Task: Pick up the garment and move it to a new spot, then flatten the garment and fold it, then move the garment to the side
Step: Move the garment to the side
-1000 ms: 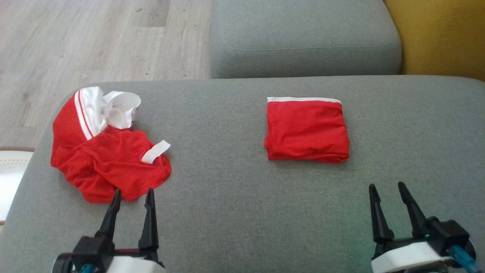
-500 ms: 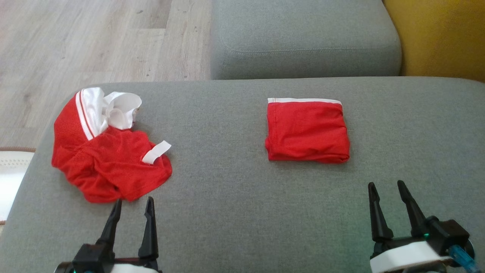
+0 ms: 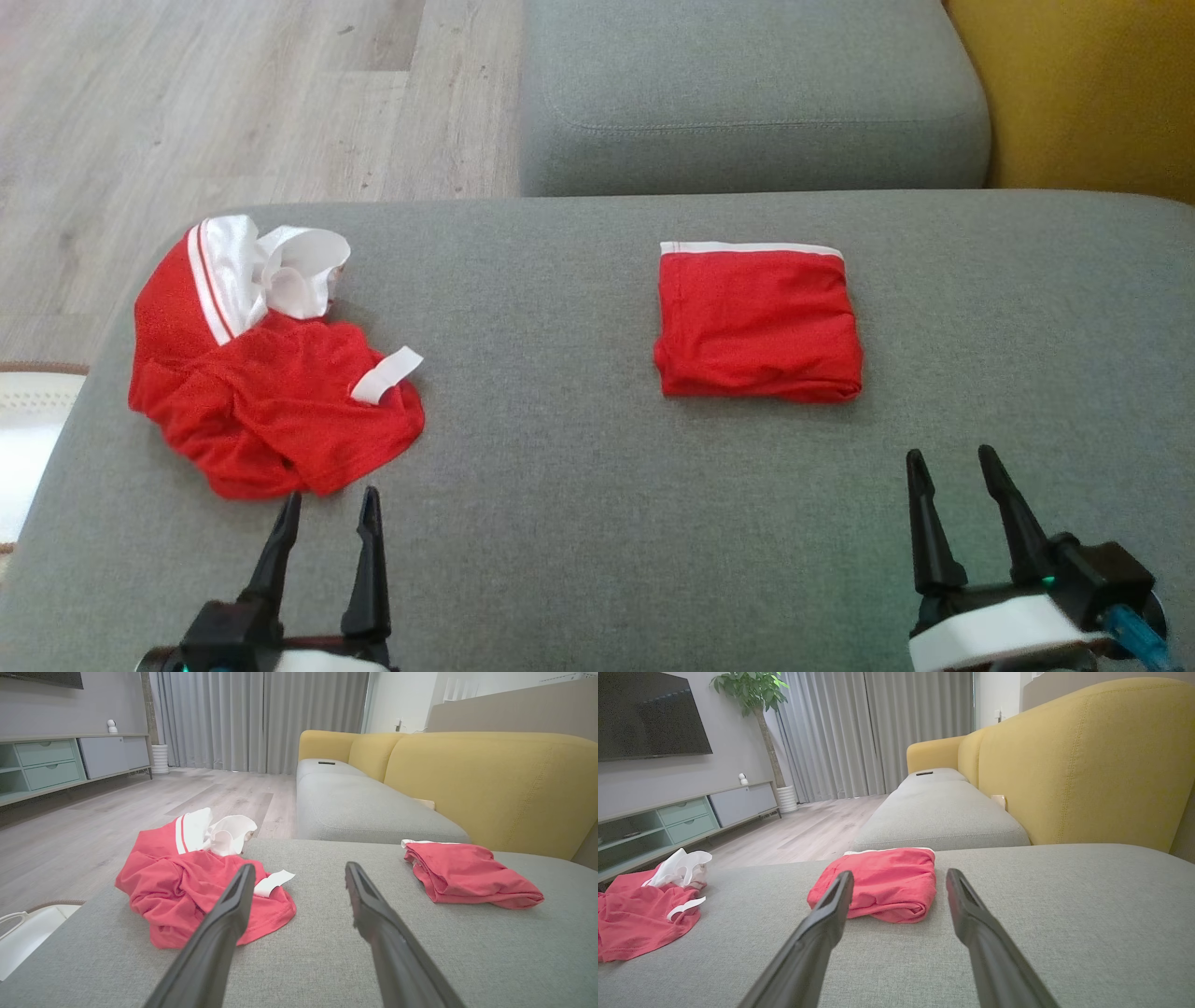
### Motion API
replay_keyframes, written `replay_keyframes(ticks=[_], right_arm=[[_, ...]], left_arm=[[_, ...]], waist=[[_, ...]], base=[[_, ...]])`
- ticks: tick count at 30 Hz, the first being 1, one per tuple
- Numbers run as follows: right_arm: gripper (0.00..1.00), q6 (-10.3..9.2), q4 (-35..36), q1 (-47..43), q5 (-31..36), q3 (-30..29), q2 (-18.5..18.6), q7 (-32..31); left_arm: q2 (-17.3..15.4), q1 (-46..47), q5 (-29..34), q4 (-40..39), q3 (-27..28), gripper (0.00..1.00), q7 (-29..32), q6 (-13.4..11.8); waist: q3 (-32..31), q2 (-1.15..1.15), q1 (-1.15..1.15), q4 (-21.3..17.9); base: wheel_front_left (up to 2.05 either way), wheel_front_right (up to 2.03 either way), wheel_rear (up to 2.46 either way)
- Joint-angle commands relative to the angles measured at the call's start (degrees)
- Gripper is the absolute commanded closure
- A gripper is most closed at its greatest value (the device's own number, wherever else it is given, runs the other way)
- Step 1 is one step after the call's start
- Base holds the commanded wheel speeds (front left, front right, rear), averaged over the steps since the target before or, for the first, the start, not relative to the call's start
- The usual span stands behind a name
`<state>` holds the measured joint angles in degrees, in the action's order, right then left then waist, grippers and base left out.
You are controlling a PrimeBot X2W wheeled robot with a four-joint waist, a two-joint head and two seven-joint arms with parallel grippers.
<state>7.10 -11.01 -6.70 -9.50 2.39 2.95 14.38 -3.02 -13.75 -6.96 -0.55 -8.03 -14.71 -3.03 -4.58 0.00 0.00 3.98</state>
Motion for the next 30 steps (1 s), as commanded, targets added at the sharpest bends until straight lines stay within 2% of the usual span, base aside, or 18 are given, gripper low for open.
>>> replay_keyframes(ticks=[1, 19, 30], right_arm=[[0.0, 0.39, 1.72, 0.96, 0.52, 1.17, 0.4, 0.62], [0.0, 0.39, 1.11, 0.45, 0.8, 1.36, 0.36, 0.62], [0.0, 0.39, 1.53, 1.13, 0.66, 0.97, 0.26, 0.62]], left_arm=[[0.14, 2.67, 0.61, -1.82, 2.07, 0.0, -0.29, -0.07], [0.14, 2.6, 0.73, -1.91, 1.63, 0.0, -0.29, -0.42], [0.14, 3.25, 1.27, -2.59, 0.9, 0.0, -0.29, -0.36]], waist=[[-0.01, 0.0, 0.0, 0.01], [0.63, 0.0, 0.0, 0.25], [3.2, 0.0, 0.0, 1.18]], base=[[0.0, 0.0, 0.0], [0.0, 0.0, 0.0], [0.0, 0.0, 0.0]])
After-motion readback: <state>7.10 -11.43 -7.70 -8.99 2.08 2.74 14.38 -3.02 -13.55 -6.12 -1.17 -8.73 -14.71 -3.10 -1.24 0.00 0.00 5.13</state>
